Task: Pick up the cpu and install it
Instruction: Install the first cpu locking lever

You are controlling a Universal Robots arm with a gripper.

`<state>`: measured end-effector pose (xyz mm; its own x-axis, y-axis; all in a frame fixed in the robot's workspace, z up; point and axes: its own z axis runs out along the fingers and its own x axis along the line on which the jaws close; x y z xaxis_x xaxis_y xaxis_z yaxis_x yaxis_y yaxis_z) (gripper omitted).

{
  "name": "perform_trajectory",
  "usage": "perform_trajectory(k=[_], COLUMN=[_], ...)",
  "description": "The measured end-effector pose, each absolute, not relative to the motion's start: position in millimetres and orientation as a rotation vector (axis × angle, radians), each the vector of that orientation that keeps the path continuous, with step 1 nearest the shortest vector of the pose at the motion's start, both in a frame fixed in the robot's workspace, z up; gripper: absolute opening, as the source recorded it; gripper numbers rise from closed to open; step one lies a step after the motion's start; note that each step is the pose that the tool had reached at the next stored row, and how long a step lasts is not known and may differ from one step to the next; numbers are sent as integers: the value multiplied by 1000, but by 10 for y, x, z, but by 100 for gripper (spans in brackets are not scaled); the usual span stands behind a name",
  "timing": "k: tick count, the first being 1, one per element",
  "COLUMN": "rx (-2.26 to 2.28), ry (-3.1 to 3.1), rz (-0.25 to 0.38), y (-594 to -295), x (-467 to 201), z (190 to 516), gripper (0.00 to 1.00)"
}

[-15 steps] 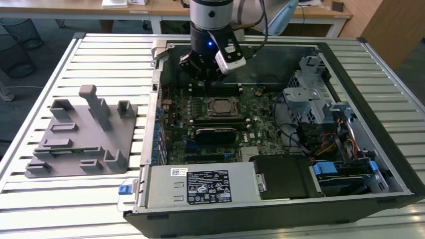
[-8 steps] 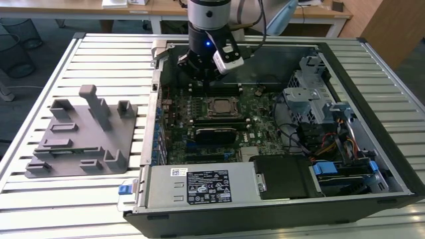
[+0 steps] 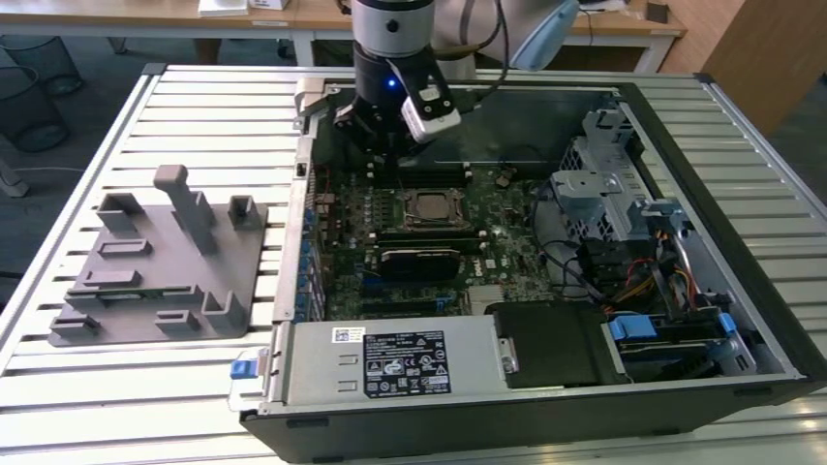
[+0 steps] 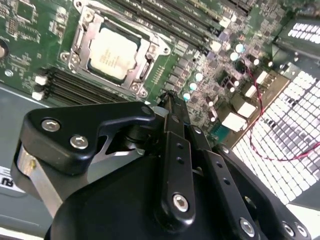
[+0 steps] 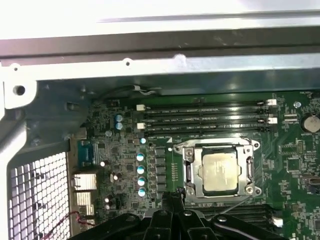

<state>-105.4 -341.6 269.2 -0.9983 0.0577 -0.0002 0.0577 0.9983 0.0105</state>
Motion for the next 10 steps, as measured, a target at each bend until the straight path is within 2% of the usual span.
perform_trajectory(k=[10], rx=[88], ry=[3140], rz=[17], y=[-3285], x=[-1156], z=[2648], gripper=[11])
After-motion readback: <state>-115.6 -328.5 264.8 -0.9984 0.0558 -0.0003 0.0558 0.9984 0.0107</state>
